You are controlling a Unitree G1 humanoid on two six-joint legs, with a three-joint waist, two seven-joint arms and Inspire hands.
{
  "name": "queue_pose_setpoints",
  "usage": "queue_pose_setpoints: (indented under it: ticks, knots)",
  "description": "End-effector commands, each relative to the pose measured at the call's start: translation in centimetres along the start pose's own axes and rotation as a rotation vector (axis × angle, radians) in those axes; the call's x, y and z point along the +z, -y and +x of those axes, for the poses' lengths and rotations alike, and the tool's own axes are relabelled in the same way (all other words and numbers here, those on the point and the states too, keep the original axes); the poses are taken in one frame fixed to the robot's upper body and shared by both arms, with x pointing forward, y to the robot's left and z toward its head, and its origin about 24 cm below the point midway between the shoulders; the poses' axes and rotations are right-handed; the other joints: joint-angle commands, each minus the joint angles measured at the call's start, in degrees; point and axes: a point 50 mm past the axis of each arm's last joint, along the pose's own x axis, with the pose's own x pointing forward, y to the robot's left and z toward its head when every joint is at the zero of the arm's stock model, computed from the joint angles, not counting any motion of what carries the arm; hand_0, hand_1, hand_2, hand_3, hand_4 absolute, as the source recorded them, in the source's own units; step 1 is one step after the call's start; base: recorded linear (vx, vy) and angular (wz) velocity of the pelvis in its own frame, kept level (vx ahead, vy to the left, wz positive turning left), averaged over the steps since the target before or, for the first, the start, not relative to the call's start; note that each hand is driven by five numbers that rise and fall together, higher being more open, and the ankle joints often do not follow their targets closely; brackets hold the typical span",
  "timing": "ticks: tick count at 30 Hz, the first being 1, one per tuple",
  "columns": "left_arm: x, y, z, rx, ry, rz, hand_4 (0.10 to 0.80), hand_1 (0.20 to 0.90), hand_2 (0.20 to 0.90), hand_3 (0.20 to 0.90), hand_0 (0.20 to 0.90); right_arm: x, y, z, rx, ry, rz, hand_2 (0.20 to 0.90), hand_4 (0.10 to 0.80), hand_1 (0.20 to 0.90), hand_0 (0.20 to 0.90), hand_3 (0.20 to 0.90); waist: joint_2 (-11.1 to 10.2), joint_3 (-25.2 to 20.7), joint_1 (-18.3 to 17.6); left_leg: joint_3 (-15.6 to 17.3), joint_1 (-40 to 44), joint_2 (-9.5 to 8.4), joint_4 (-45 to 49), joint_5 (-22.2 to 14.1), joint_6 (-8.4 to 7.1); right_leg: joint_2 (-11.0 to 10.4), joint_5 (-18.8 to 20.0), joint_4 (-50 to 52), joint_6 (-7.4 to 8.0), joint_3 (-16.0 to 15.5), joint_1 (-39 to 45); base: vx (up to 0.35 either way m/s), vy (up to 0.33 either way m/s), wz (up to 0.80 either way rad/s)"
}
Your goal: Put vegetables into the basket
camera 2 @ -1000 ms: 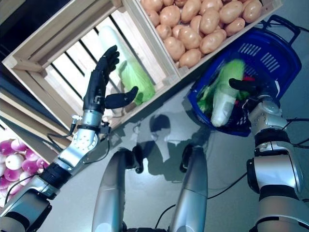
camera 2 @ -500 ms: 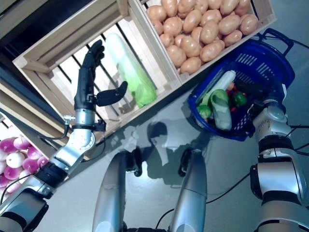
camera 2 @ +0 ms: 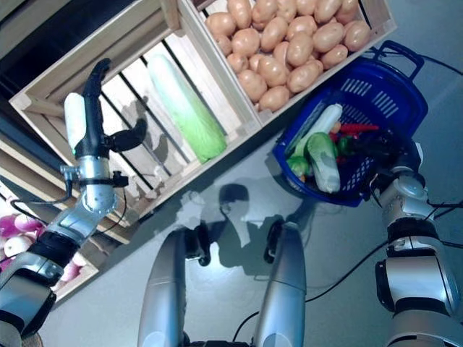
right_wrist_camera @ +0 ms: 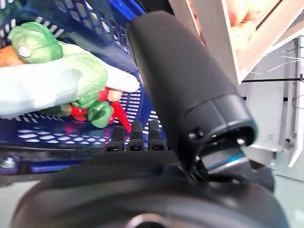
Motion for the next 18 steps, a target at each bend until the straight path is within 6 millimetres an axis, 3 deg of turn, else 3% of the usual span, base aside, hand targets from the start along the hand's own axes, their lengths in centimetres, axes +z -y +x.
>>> queue_pose_setpoints:
  ticks: [1,7,12,18]
  knots:
    - [1.8,-4.3,4.7,0.159,0.180,0.217,0.800,0.900,0.900,0.900,0.900,3.8,-0.4,0.0,0.075,0.166,0.034,0.900,0.800,0.900,0.900,0.900,-2.16,-0.22,-1.82,2.27,6.04,2.43,-5.39,-2.47,-1.26,0.37,2.02,-3.64,-2.00,0.20,4.78,0.009,0.060,-0.05]
    - [2.3,-4.7,6.4,0.089,0.300,0.474,0.800,0.900,0.900,0.900,0.900,4.1,-0.6,0.1,0.114,0.176,0.003,0.900,0.800,0.900,0.900,0.900,-1.67,-0.21,-3.05,3.27,5.80,2.96,-5.96,-2.00,-1.62,0.77,2.58,-4.38,-1.88,1.08,4.07,0.011,0.062,-0.13]
    - [3.3,-5.7,8.2,0.037,0.417,0.683,0.800,0.900,0.900,0.900,0.900,5.6,-1.1,0.0,0.167,0.212,-0.047,0.900,0.800,0.900,0.900,0.900,-1.24,-0.21,-4.19,4.06,4.73,3.62,-5.33,-2.13,-1.95,1.09,2.79,-4.19,-1.71,2.01,2.47,0.007,0.066,-0.10]
    - [3.4,-6.5,9.5,-0.015,0.421,0.823,0.800,0.900,0.900,0.900,0.900,6.6,-1.0,0.0,0.177,0.225,-0.078,0.900,0.800,0.900,0.900,0.900,-0.62,-0.21,-5.00,5.02,3.97,4.20,-4.94,-2.30,-2.18,1.25,2.57,-3.77,-1.66,2.81,1.24,0.012,0.074,-0.11]
